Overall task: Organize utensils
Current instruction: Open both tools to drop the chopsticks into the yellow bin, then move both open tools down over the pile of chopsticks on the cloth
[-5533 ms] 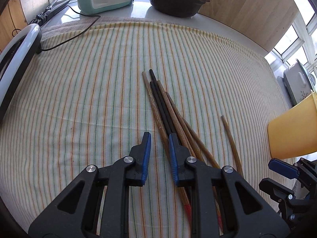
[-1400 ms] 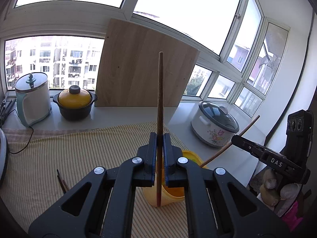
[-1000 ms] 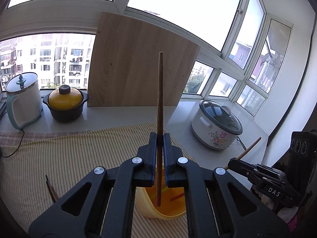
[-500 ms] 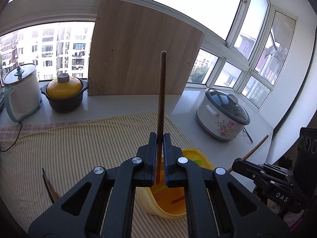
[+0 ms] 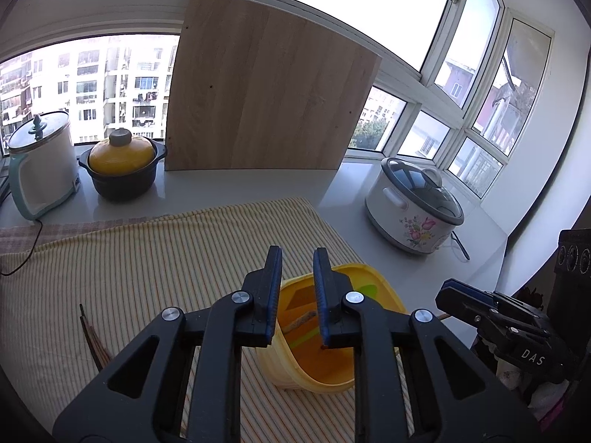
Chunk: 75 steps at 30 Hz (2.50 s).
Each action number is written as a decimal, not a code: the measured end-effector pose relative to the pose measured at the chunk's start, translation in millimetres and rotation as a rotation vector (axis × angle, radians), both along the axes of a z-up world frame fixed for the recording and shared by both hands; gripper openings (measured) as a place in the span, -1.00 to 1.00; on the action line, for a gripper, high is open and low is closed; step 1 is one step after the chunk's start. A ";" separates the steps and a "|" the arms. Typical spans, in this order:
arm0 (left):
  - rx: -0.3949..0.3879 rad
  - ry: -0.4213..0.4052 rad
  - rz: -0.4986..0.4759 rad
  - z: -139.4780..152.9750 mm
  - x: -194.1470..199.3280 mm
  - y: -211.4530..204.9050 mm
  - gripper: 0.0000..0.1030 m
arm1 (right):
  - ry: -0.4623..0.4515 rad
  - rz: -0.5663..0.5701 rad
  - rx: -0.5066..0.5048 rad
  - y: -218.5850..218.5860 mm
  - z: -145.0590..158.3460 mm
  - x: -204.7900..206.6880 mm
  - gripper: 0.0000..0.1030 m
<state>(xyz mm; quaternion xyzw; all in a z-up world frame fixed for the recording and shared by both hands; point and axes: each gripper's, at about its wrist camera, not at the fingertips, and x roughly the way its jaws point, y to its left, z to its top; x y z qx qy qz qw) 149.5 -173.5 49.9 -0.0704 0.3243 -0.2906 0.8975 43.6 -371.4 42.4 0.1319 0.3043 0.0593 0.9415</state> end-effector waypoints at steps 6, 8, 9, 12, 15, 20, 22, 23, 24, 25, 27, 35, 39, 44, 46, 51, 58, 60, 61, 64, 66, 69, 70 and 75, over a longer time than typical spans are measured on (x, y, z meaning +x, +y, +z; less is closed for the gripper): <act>-0.003 -0.005 0.010 1.9 -3.2 9.9 -0.70 | -0.019 -0.001 -0.015 6.1 4.4 -3.0 -0.35; -0.005 -0.008 0.015 2.6 -4.8 13.5 -0.70 | -0.023 0.005 -0.023 9.4 6.3 -3.0 -0.35; -0.004 -0.012 0.018 3.2 -5.6 15.2 -0.70 | -0.026 0.007 -0.029 11.5 7.1 -3.1 -0.35; 0.006 -0.023 0.026 4.7 -9.0 19.6 -0.70 | -0.029 0.015 -0.042 18.1 8.4 -3.7 -0.35; 0.016 -0.035 0.033 6.6 -12.7 24.5 -0.70 | -0.028 0.024 -0.046 24.5 8.5 -3.4 -0.35; 0.029 -0.055 0.047 9.4 -18.7 33.7 -0.70 | -0.022 0.037 -0.057 35.2 7.0 -2.1 -0.35; 0.038 -0.066 0.052 10.3 -21.2 37.4 -0.70 | -0.021 0.042 -0.063 39.7 7.2 -1.7 -0.35; 0.042 -0.069 0.054 10.5 -22.2 39.1 -0.70 | -0.023 0.044 -0.067 42.1 7.6 -1.7 -0.34; 0.043 -0.071 0.056 10.6 -23.2 41.1 -0.70 | -0.025 0.046 -0.071 44.3 8.0 -1.8 -0.28; 0.046 -0.073 0.058 10.5 -23.9 43.4 -0.70 | -0.029 0.048 -0.076 46.5 8.5 -2.0 -0.23; 0.054 -0.078 0.067 9.9 -25.2 49.1 -0.70 | -0.037 0.053 -0.084 51.5 9.3 -2.3 -0.11; 0.119 -0.036 0.152 -11.3 -19.9 93.3 -0.34 | -0.035 0.122 -0.118 85.4 5.9 0.7 -0.02; 0.145 0.019 0.208 -32.5 -12.7 126.9 -0.34 | -0.017 0.181 -0.136 108.2 -1.5 6.6 -0.02; 0.159 0.102 0.266 -63.5 -6.6 164.2 -0.34 | 0.025 0.263 -0.161 141.6 -18.6 17.4 -0.02; 0.155 0.147 0.282 -78.0 -3.5 176.0 -0.34 | 0.055 0.296 -0.164 154.2 -28.8 24.0 -0.02; 0.163 0.248 0.295 -114.5 4.2 191.4 -0.34 | 0.163 0.369 -0.149 181.4 -60.8 41.9 -0.02; 0.169 0.381 0.281 -156.1 18.6 192.1 -0.34 | 0.319 0.412 -0.163 202.1 -111.4 65.8 -0.02; 0.181 0.398 0.288 -163.6 22.2 190.5 -0.34 | 0.358 0.415 -0.160 203.9 -122.9 71.9 -0.02; 0.189 0.404 0.286 -167.2 24.0 189.1 -0.34 | 0.374 0.416 -0.159 204.8 -128.0 74.0 -0.02; 0.194 0.425 0.277 -174.3 29.1 185.1 -0.34 | 0.413 0.420 -0.153 208.3 -141.7 77.9 -0.07; 0.204 0.436 0.274 -177.7 31.6 181.7 -0.34 | 0.439 0.422 -0.147 209.0 -149.0 82.0 -0.20; 0.221 0.445 0.280 -183.0 35.7 178.9 -0.40 | 0.465 0.420 -0.142 209.1 -156.5 88.4 -0.29; 0.227 0.445 0.279 -184.4 37.1 177.7 -0.40 | 0.472 0.419 -0.139 209.6 -158.2 90.0 -0.31; 0.268 0.432 0.276 -186.3 40.9 171.4 -0.47 | 0.497 0.418 -0.128 209.6 -165.9 97.1 -0.41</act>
